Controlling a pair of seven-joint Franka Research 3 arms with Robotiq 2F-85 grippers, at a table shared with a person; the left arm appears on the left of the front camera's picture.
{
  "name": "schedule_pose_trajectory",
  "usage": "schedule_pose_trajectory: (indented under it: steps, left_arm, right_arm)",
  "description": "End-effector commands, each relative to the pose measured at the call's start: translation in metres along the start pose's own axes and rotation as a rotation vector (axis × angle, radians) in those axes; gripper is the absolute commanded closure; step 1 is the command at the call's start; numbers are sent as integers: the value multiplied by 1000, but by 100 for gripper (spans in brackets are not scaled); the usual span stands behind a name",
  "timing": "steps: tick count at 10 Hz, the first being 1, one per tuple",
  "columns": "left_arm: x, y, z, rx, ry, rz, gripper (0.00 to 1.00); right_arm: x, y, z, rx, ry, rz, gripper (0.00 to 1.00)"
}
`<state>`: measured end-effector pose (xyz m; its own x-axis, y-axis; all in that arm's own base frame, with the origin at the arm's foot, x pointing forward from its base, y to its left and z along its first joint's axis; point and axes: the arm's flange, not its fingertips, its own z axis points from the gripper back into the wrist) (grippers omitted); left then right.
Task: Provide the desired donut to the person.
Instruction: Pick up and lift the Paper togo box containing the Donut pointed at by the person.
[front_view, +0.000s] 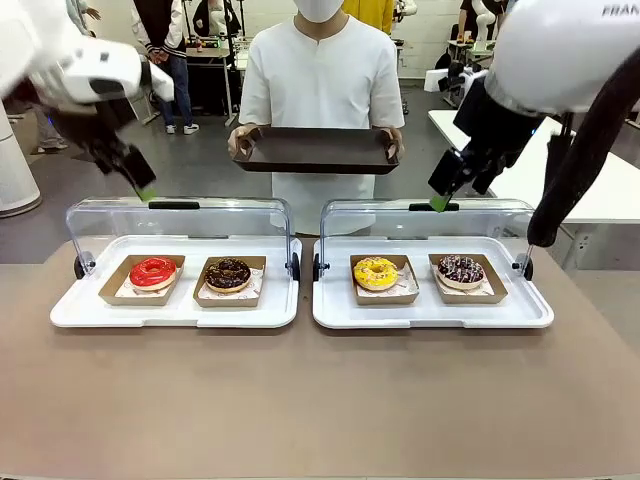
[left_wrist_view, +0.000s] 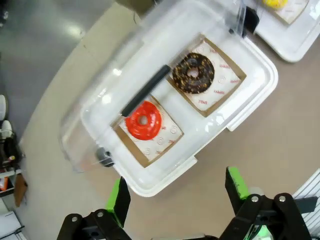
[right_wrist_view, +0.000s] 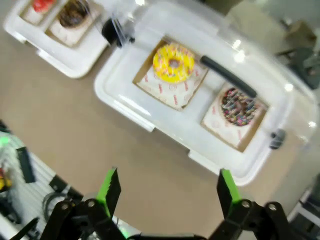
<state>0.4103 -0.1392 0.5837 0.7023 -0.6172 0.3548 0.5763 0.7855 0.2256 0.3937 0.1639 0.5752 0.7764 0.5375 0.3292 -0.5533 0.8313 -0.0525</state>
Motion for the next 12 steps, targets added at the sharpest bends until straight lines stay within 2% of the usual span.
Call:
schedule_pose_trajectory:
  steps: [1,2,3,5,6,7,8,9,11,12]
  left_arm:
    - [-5,-2,12,14,-39,17,0]
    - [-11,-9,6,78,-48,25,0]
    - [2,2,19,14,-30,4,0]
    - [2,2,19,14,-30,4,0]
    - [2,2,19,14,-30,4,0]
    - [1,1,19,26,-36,6,0]
    - [-11,24,24,-201,-116,-10,0]
    - [-21,46,23,-365,-203,-45,0]
    - [-38,88,11,-637,-404,-158,0]
    - [-46,102,9,-723,-503,-211,0]
  right_arm:
    - [9,6,-2,-52,89,4,0]
    - [6,11,-9,-208,119,26,0]
    - [2,5,6,-16,38,9,0]
    - [2,5,6,-16,38,9,0]
    - [4,8,4,-71,68,17,0]
    - [-10,-5,10,302,11,198,0]
    - [-26,-34,23,531,-80,256,0]
    - [-42,-64,29,706,-146,331,0]
    - [-72,-121,30,876,-307,438,0]
    - [-86,-143,29,918,-368,496,0]
